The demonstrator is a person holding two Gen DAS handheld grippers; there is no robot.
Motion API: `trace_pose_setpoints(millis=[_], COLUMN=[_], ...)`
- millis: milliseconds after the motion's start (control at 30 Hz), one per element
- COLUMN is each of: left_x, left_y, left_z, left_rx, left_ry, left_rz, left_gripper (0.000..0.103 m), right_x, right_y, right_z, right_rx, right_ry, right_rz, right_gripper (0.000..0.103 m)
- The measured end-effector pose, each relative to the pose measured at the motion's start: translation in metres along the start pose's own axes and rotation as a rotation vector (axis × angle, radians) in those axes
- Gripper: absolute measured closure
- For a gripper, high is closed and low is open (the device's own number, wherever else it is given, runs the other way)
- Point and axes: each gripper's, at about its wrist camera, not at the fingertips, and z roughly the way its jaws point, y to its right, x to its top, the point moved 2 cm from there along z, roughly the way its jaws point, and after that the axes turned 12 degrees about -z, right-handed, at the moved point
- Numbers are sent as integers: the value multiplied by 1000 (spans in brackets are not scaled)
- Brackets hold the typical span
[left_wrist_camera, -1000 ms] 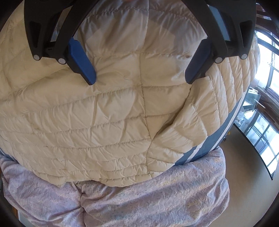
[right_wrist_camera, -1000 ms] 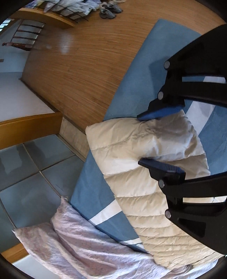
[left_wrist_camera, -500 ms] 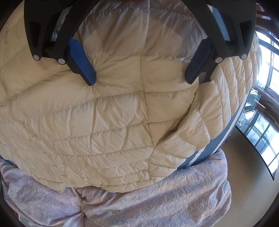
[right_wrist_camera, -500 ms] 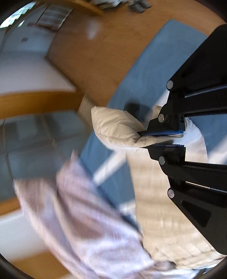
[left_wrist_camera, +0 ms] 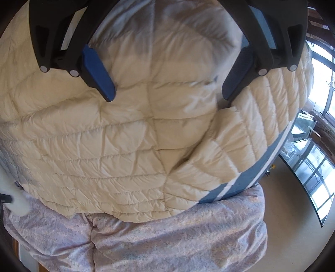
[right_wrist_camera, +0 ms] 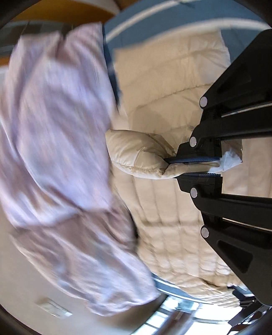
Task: Fold large clothes
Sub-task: 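Grasp a jacket sleeve cuff with the right tool and lift it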
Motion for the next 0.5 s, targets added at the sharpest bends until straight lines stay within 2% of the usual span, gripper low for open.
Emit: trace_pose_setpoints(millis=[200,333,367,433,500], left_x=[6,8,8,9,9], left_y=[-31,-50,-54,-64,-72], left_z=[-13,-15,-16,-18,-20], left_rx=[-37,-57,-50,-19,10], left_ry=[6,-1,2,19,30], left_rz=[-58,-108,-116,-132,-145], left_gripper=[2,2,2,2,2], right_x=[-11,-23,-25,-30,-33], right_y=[-86,-127,-135,-147,-159], right_z=[44,59,62,61,53], right_rx=[98,109,109,129,173], right_ry=[-83,-116,-125,-139,-134], right_rz=[-121,-197,-218,-254,-281], right_gripper=[95,94,91,79,50])
